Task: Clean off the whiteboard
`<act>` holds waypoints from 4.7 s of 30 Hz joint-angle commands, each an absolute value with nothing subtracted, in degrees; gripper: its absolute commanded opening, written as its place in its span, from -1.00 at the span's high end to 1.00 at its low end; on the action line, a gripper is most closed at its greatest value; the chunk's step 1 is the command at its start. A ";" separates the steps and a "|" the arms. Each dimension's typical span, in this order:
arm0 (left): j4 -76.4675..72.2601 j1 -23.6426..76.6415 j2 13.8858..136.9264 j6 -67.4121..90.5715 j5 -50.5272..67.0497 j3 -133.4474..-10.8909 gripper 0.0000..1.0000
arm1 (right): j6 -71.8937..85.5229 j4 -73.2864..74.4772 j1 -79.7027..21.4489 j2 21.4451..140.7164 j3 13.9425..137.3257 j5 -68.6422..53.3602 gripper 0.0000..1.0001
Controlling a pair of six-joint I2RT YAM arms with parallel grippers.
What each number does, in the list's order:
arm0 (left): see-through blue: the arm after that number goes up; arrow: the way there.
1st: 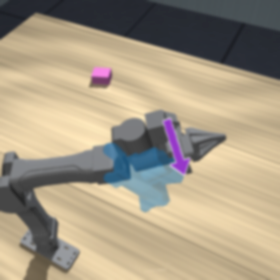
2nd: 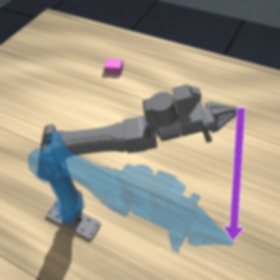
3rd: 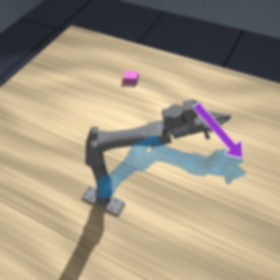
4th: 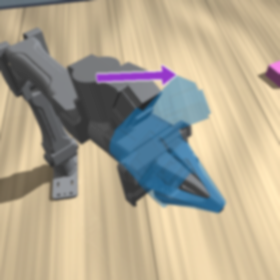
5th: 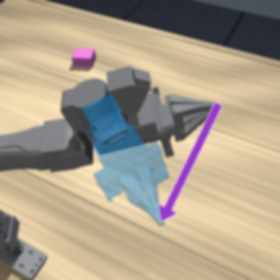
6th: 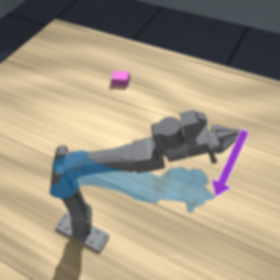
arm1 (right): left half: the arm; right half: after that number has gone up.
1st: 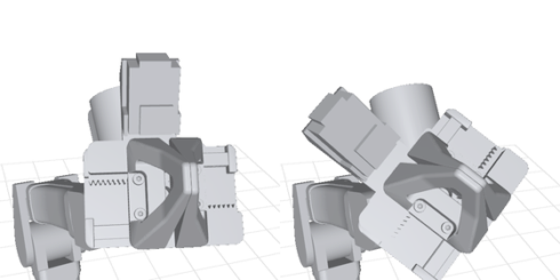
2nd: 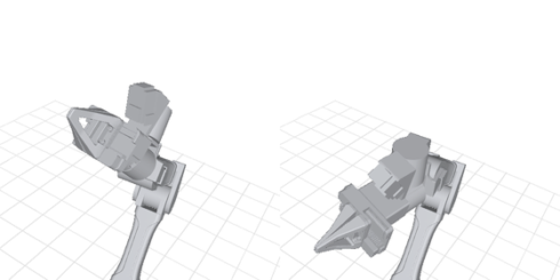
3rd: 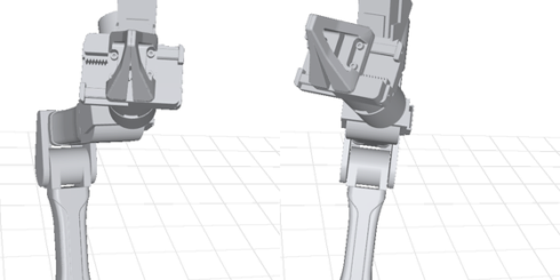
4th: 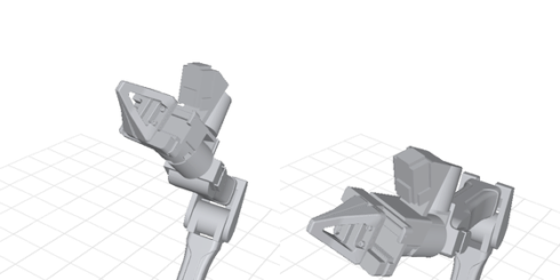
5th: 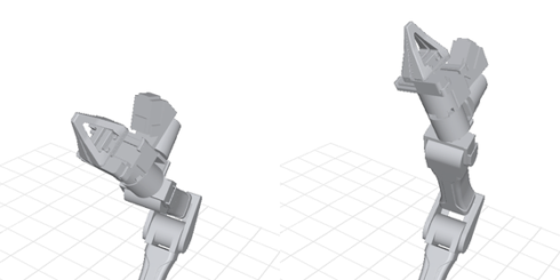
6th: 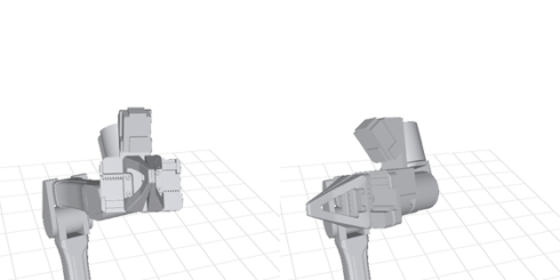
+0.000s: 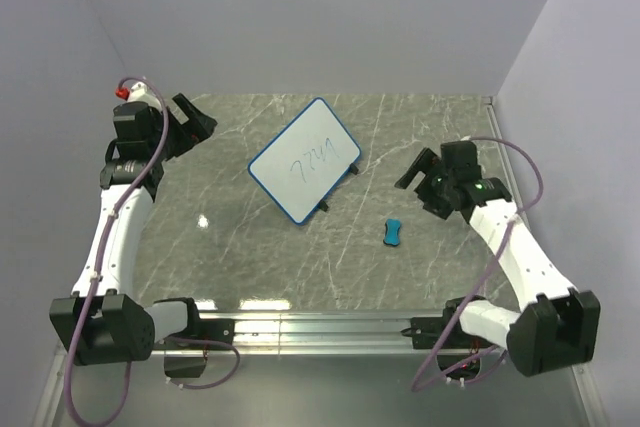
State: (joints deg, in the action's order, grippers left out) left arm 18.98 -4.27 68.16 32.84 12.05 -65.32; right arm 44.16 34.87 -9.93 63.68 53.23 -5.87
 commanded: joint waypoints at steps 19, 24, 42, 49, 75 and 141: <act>20.04 -4.13 69.26 25.84 24.87 -63.28 -0.99 | 45.88 45.97 -23.90 89.20 59.33 7.91 -0.90; 20.74 -4.04 70.13 25.23 25.40 -64.51 -0.99 | 46.41 42.54 -24.26 93.07 57.48 7.73 -0.83; 16.27 -4.04 76.81 26.72 34.07 -67.23 -0.99 | 42.45 40.25 -24.43 99.84 57.13 8.96 1.00; 10.03 -1.24 87.26 26.89 42.95 -73.55 -0.99 | 41.05 44.30 -24.43 96.95 68.18 7.48 1.00; 17.49 8.70 115.40 21.45 50.89 -94.83 0.14 | 42.98 49.83 -26.89 111.53 110.12 -2.11 1.00; 23.12 10.55 115.05 17.93 43.42 -91.06 0.99 | 66.00 33.49 -41.04 126.83 114.43 -4.92 1.00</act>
State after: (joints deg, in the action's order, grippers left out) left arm 18.52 8.62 115.74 19.27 47.51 -92.38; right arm 59.99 41.80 -38.59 124.68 111.50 -2.98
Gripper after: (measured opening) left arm 0.074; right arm 0.329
